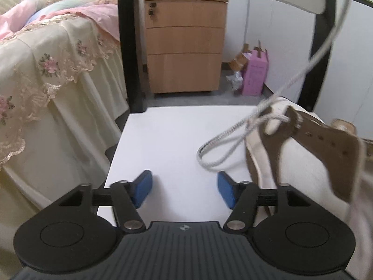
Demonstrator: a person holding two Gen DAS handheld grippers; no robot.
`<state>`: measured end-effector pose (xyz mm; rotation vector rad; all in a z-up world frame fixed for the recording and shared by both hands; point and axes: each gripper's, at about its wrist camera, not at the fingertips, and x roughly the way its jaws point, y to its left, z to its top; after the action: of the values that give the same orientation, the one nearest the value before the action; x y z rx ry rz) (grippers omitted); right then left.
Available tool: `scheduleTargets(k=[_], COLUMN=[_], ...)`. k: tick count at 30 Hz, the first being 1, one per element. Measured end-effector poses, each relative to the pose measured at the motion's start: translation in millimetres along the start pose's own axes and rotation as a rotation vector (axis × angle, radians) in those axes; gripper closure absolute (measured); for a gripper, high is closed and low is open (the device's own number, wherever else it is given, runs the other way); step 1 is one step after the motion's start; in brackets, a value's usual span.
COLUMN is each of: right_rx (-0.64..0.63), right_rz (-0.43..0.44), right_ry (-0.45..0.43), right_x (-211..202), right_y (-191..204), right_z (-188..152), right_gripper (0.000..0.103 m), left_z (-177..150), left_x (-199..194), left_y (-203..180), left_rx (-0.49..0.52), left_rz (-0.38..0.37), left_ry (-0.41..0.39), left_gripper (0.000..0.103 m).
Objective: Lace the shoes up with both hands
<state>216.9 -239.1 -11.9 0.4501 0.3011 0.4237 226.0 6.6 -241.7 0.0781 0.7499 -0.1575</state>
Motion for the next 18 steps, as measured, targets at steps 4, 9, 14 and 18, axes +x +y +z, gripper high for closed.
scheduleTargets(k=[4, 9, 14, 18], right_rx=[-0.023, -0.03, -0.052, -0.056], right_rz=[-0.025, -0.03, -0.038, -0.044], right_ry=[0.052, 0.107, 0.132, 0.148], right_x=[0, -4, -5, 1], right_y=[-4, -7, -8, -6], right_z=[-24, -44, -54, -58], right_gripper=[0.101, 0.101, 0.101, 0.1], left_z=[3, 5, 5, 6], left_x=[12, 20, 24, 24], left_y=[-2, -5, -5, -5], left_rx=[-0.009, -0.01, -0.012, -0.015], left_rz=[0.014, 0.02, 0.02, 0.025], left_ry=[-0.012, -0.018, -0.029, -0.03], left_gripper=[0.013, 0.002, 0.0, 0.0])
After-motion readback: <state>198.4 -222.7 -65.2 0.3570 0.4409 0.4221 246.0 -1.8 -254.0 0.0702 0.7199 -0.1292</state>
